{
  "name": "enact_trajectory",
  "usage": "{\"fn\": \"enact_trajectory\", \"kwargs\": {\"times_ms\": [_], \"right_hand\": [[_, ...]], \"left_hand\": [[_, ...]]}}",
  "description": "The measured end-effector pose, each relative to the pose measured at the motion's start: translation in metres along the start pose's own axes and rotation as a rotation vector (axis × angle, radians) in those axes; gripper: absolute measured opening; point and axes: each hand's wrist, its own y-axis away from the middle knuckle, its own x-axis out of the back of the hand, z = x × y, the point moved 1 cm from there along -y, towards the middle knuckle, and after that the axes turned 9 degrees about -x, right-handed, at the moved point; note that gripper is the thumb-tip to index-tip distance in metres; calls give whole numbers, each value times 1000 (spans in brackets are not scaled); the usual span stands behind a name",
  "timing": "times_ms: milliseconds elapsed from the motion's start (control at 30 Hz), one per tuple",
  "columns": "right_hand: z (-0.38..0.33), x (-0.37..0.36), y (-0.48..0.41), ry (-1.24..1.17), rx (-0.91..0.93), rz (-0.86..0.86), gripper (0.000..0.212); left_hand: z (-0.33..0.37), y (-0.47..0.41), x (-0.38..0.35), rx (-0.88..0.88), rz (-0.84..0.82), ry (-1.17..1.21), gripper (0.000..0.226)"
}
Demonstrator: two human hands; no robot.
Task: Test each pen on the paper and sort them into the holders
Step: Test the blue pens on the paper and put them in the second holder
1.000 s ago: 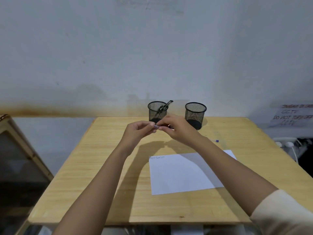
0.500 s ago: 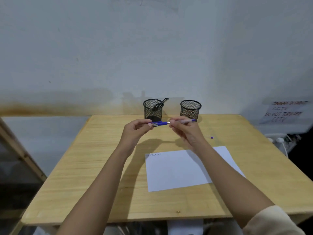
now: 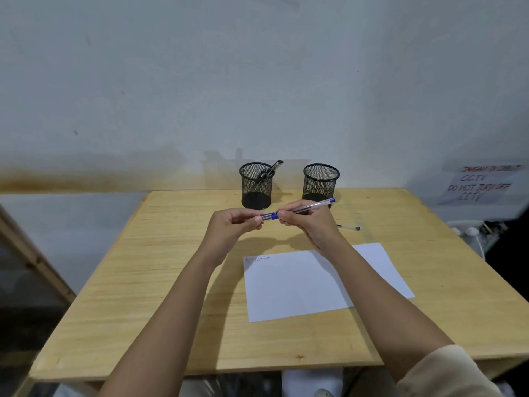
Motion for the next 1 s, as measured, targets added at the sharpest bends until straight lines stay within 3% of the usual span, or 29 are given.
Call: {"fn": "enact_trajectory", "kwargs": {"times_ms": [267, 600, 667, 800, 867, 1000], "right_hand": [[5, 2, -3, 38, 37, -33, 18], [5, 4, -3, 107, 42, -103, 15], [6, 9, -2, 120, 37, -52, 13], [-12, 74, 5, -98, 47, 281, 8], [-9, 78, 7, -165, 30, 290, 8], [21, 41, 4, -71, -48, 283, 17]], "left_hand": [[-1, 6, -5, -24, -80, -146, 12], [4, 3, -9, -17, -111, -164, 11], [0, 9, 7, 7, -84, -173, 9], [-8, 26, 99, 73, 290, -218, 11], [-9, 26, 107, 75, 296, -301, 6], [-26, 17, 57, 60, 201, -430, 12]]}}
